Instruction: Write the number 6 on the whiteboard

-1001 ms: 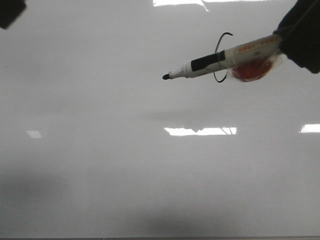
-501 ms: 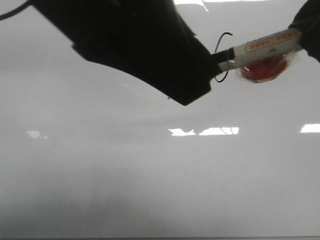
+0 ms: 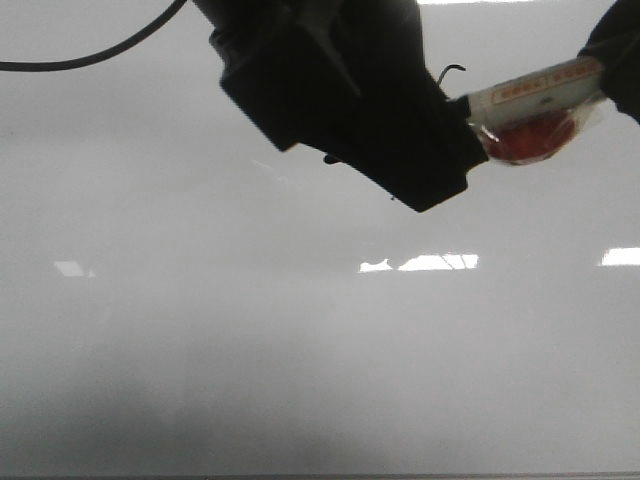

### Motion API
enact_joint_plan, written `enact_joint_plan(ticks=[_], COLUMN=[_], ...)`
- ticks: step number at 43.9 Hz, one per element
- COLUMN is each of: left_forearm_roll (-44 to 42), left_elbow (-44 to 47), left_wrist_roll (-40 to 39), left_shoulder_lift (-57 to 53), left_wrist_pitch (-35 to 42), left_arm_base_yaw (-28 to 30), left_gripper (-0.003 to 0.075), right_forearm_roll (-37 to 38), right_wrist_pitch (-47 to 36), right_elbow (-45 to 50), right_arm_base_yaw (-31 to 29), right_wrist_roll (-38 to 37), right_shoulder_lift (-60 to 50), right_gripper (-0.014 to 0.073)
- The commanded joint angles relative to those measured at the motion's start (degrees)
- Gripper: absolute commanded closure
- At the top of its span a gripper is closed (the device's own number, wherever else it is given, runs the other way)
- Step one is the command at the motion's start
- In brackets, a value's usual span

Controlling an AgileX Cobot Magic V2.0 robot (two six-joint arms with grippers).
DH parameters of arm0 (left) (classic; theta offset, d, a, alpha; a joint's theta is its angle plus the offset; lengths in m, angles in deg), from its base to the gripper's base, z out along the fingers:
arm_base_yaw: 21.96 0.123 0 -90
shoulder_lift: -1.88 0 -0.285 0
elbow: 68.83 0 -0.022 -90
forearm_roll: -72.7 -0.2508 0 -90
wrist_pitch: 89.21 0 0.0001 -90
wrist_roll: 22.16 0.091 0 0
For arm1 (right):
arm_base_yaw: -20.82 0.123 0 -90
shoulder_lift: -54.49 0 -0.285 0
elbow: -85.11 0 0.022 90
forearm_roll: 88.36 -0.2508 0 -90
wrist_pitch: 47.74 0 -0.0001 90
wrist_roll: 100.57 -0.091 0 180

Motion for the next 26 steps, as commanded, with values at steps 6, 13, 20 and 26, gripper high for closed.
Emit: enact_joint_plan(ticks=[6,13,20,26], left_forearm_roll=[3.08,2.47,-5.54,-19.85], left_elbow=[-2.02,-2.02,-2.38,-2.38], left_wrist_roll=[1.12,1.12,-6.19,-23.47], left_shoulder_lift=[-1.93,-1.93,-3.03,-5.87], left_wrist_pitch=[2.74,2.62,0.71,-1.83], left_arm_base_yaw=[-0.46,-0.46,1.03,4.71], left_gripper=[0.0741,0.0741,0.0741,0.0741], right_forearm_roll=[-1.21,-1.21,0.91,4.33], right_wrist_pitch=[-3.15,-3.14,-3.02,-2.85], right_elbow=[-1.83,-1.83,-1.83,-1.83], right_arm_base_yaw=[0.12,0.12,-2.28,-7.04], right_wrist_roll=[0.72,0.72,-3.13,-10.46], right_shoulder_lift=[-0.70,-0.70,-3.13,-7.48], right_gripper=[0.0603,0.0275,0.0017,0.0013])
